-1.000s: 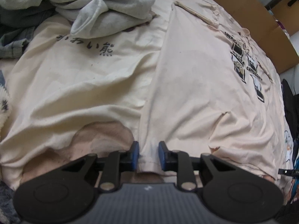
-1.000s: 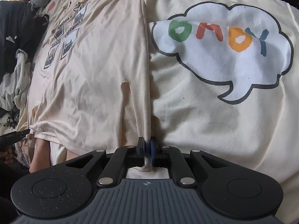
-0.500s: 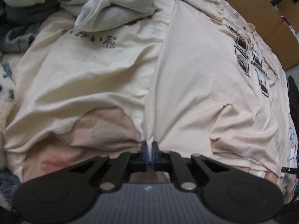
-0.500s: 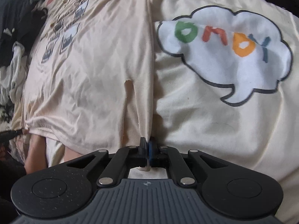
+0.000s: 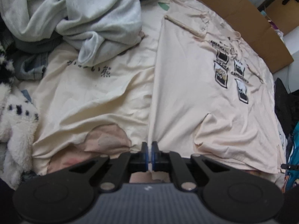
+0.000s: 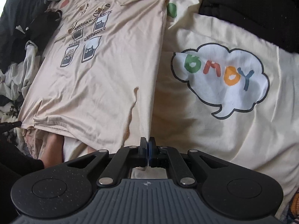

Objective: Fold clothes

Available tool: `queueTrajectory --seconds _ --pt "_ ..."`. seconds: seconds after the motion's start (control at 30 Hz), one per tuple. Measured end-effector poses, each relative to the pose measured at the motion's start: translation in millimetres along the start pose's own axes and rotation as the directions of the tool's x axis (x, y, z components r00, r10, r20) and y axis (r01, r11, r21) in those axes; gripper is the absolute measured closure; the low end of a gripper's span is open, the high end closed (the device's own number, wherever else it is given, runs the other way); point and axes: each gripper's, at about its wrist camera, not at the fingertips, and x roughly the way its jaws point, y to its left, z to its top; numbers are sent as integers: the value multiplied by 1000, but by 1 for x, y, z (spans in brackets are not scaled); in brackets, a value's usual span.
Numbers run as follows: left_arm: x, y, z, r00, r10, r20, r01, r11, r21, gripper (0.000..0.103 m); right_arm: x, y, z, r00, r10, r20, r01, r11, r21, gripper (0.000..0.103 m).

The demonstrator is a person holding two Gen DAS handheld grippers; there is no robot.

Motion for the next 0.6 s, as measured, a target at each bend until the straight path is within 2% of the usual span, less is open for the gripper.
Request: queueTrajectory --seconds 0.33,0.6 --pt "-19 -5 -15 1000 -15 -23 16 1000 13 101 -23 1 -1 1000 -19 -19 19 1000 -8 103" --pt "-35 -7 -37 998 -28 -58 28 1000 7 101 -41 2 -21 998 -40 -48 39 999 -9 103"
